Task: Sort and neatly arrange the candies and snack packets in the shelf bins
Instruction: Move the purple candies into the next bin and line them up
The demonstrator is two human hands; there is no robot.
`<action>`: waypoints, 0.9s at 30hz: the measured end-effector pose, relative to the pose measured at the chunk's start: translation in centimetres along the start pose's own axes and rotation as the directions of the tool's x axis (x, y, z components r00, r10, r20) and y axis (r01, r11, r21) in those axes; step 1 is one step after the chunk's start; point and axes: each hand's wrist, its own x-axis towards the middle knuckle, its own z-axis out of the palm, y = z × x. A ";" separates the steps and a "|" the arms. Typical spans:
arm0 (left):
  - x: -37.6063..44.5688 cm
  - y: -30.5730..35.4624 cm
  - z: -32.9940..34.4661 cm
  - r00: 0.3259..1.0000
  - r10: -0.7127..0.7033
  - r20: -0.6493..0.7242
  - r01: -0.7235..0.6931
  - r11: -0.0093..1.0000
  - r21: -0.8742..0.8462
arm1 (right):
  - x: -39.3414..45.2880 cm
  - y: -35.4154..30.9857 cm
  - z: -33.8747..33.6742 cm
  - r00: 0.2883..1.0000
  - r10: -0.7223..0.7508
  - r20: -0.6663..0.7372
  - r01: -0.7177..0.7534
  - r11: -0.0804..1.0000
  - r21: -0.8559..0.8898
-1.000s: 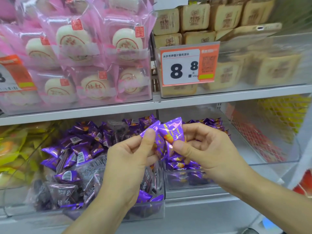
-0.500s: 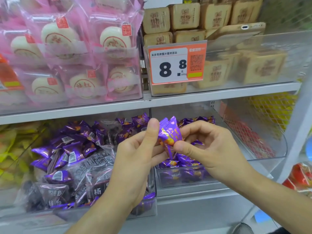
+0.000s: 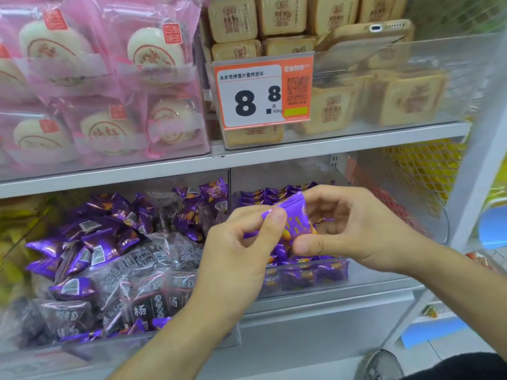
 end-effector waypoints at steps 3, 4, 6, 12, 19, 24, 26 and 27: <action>-0.1 -0.1 0.9 0.999 0.045 0.025 -0.048 0.991 0.128 | -0.2 0.0 -1.5 0.999 -0.025 0.046 0.028 0.996 -0.080; -0.2 -0.2 1.3 0.998 0.037 0.046 -0.044 0.987 0.156 | -0.1 0.2 -2.2 0.999 -0.032 0.027 0.035 0.992 -0.123; -0.3 -0.7 2.1 0.995 0.002 0.097 -0.025 0.972 0.232 | 0.3 0.8 -4.0 0.998 -0.035 -0.045 0.025 0.979 -0.201; 0.2 -4.1 3.7 0.968 0.068 0.242 -0.211 0.743 0.635 | 2.6 4.2 -10.1 0.970 0.027 -0.240 -0.185 0.720 -0.669; 0.9 -5.9 4.6 0.984 -0.005 0.178 -0.114 0.748 0.654 | 3.9 9.1 -11.3 0.928 0.310 -0.206 -0.326 0.410 -0.852; 0.9 -6.2 5.0 0.988 -0.010 0.155 -0.094 0.755 0.649 | 4.3 11.2 -10.6 0.913 0.367 -0.179 -0.324 0.384 -0.864; 1.0 -6.2 5.0 0.988 -0.014 0.154 -0.090 0.759 0.645 | 4.5 11.8 -10.4 0.909 0.378 -0.175 -0.328 0.390 -0.860; 1.0 -6.2 5.0 0.988 -0.016 0.152 -0.087 0.759 0.646 | 4.6 12.0 -10.4 0.906 0.384 -0.177 -0.334 0.394 -0.856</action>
